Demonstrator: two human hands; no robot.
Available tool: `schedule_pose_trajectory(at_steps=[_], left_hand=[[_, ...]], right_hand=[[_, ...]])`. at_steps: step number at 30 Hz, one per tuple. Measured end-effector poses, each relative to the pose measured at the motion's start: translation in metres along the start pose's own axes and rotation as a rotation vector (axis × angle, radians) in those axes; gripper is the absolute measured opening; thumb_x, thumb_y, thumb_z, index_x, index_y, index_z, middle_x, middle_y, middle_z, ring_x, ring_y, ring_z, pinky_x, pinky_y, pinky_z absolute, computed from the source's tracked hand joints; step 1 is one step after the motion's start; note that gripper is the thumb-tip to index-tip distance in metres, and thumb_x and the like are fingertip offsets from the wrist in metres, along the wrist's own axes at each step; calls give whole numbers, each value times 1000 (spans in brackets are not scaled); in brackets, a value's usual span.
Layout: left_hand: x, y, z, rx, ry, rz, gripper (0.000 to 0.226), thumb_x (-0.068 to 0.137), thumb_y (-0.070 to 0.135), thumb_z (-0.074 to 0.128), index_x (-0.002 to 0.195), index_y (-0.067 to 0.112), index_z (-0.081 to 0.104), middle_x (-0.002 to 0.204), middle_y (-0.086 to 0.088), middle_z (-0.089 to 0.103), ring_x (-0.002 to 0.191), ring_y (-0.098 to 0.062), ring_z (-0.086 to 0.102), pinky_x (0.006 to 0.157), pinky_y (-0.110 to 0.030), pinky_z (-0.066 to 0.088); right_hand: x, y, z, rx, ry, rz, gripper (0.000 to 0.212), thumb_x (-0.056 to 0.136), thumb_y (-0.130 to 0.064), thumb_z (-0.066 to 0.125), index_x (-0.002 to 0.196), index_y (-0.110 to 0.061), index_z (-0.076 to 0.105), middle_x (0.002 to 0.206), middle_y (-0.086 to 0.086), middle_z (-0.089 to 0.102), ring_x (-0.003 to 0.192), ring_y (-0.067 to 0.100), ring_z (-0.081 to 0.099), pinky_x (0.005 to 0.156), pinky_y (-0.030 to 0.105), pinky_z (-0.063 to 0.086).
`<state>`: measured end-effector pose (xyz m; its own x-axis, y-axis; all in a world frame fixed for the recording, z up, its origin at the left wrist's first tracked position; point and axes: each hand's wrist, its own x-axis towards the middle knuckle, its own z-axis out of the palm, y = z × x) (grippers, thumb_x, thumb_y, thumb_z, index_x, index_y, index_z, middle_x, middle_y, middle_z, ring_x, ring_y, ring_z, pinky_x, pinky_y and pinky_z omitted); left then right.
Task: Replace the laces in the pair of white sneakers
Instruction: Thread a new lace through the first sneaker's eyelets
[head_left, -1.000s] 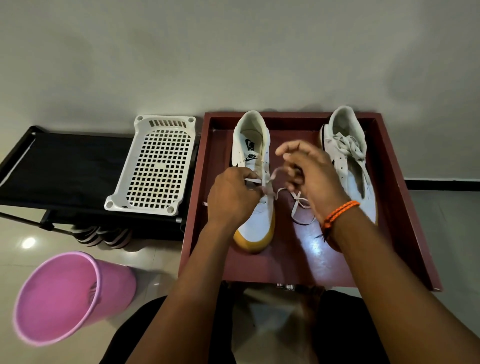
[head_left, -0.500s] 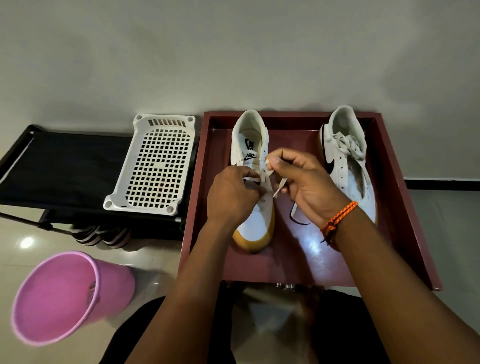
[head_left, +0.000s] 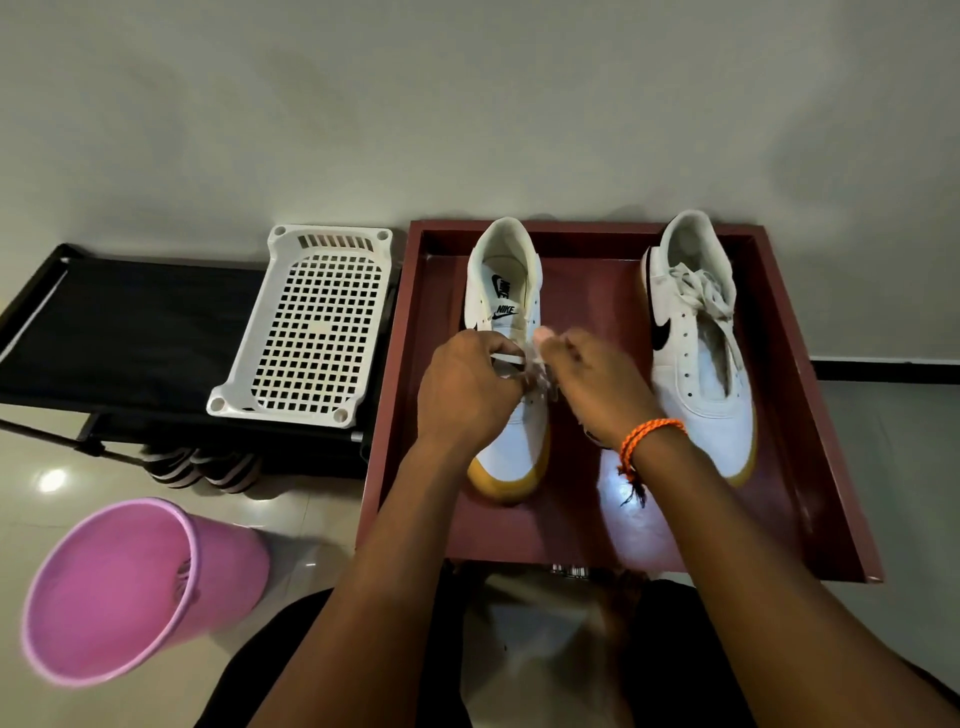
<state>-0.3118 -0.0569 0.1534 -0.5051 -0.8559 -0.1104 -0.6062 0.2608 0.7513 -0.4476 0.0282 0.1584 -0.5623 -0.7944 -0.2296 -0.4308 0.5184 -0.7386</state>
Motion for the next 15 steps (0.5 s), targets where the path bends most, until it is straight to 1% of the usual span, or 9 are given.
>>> schedule_pose_trajectory(at_steps=[1,2,4,6,7,9,11,13,15], left_hand=[[0,1,-1,6,3,10,17,83,31,89,97,27,80,90,14,74,79,-5,68,59,-22,42],[-1,1,-1,12,6,17,17,83,30,89,98,27,80,89,15,72,78,-5,67,59,-22,41],[-2,1,-3,35,9,38,17,84,28,88,99,26,80,85,18,68,76,-2,63,60,-18,40],[-2,1,-4,55,7,52,15,84,27,88,97,27,81,79,22,63,74,2,62,60,-17,40],[-2,1,-4,54,4,51,15,84,27,88,97,28,81,79,22,63,75,0,63,62,-20,43],[-2,2,-3,46,13,51,16,83,29,89,97,27,80,84,18,67,83,-8,68,71,-30,53],[-3,4,-3,76,40,62,19,83,33,89,99,29,81,93,14,72,98,-18,69,83,-43,57],[-4,7,-3,163,64,46,24,85,40,87,107,32,80,106,11,76,115,-22,62,94,-51,51],[-5,7,-3,211,73,28,28,86,45,85,112,35,80,110,8,76,122,-23,55,96,-53,47]], right_hand=[[-2,-1,6,-98,-13,-54,34,104,-49,49,88,-21,58,79,-7,63,80,21,61,79,41,47],[-2,-1,10,-140,0,-98,29,102,-46,48,88,-22,57,79,-6,64,82,22,62,81,45,50],[-1,-3,10,-70,-8,-128,25,92,-41,46,84,-22,61,81,-4,68,82,23,65,80,50,53],[3,-5,5,126,-31,-128,23,92,-34,52,79,-20,65,77,-3,71,73,20,65,73,46,56],[4,-5,1,248,-40,-121,22,96,-26,56,77,-19,66,73,-3,70,67,16,62,68,41,54],[1,-10,-7,464,-41,-123,27,100,-8,59,76,-17,67,70,0,63,63,11,55,62,29,47],[-1,-16,-14,622,-42,-134,30,101,-4,59,75,-17,67,72,7,58,61,7,51,57,18,42],[-4,-23,-20,771,-80,-127,33,103,-6,58,73,-19,66,68,6,50,54,2,43,53,17,36],[-6,-28,-26,951,-133,-107,35,104,-9,56,72,-21,65,63,0,40,54,5,34,55,23,34]])
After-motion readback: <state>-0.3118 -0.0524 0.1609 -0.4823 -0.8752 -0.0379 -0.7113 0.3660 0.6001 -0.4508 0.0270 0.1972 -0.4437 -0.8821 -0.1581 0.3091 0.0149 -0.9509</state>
